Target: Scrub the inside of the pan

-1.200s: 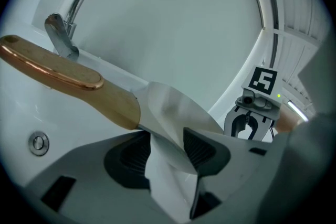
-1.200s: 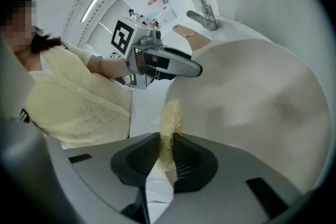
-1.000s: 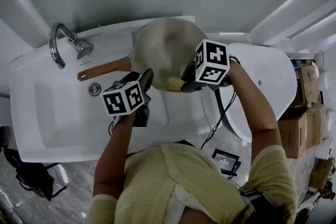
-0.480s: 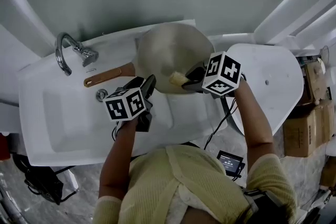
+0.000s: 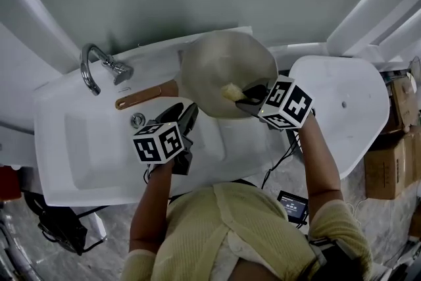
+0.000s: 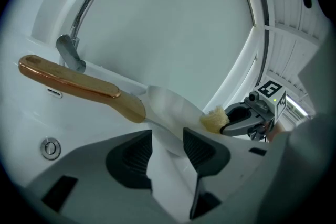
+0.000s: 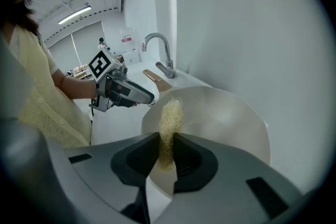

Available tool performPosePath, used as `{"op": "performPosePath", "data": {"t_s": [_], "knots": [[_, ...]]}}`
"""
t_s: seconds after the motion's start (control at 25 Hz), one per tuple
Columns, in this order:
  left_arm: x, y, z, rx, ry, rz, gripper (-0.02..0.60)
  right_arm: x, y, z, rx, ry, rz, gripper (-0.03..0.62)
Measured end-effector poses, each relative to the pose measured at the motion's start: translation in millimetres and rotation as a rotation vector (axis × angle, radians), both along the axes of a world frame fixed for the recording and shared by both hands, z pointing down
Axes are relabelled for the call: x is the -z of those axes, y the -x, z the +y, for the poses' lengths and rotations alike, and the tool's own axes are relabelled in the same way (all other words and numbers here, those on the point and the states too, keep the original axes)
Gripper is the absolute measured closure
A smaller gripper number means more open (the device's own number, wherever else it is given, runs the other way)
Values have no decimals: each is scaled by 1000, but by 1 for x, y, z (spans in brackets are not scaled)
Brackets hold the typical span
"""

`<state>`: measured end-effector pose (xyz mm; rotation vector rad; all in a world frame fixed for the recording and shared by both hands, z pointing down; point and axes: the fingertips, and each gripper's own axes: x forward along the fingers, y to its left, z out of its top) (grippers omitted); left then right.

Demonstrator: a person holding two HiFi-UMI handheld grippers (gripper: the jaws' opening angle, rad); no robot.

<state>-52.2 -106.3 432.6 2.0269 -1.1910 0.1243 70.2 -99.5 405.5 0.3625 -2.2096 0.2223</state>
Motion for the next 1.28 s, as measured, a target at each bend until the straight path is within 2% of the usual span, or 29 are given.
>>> {"op": "performPosePath", "data": {"t_s": [0.16, 0.44, 0.56, 0.76, 0.92, 1.28], "knots": [[10, 6, 8, 16, -26, 16, 348, 7, 4, 2, -40, -39, -49, 513], [42, 20, 18, 29, -130, -1, 353, 21, 9, 6, -106, -110, -147, 513], [61, 26, 21, 40, -210, -41, 370, 31, 13, 9, -156, -122, -234, 513], [93, 38, 24, 99, -337, -55, 423, 52, 23, 13, -264, -102, -463, 513], [101, 39, 30, 113, -374, -82, 455, 63, 22, 10, -361, -128, -586, 513], [94, 48, 36, 166, -387, -161, 483, 64, 8, 1, -526, -185, -679, 513]]}}
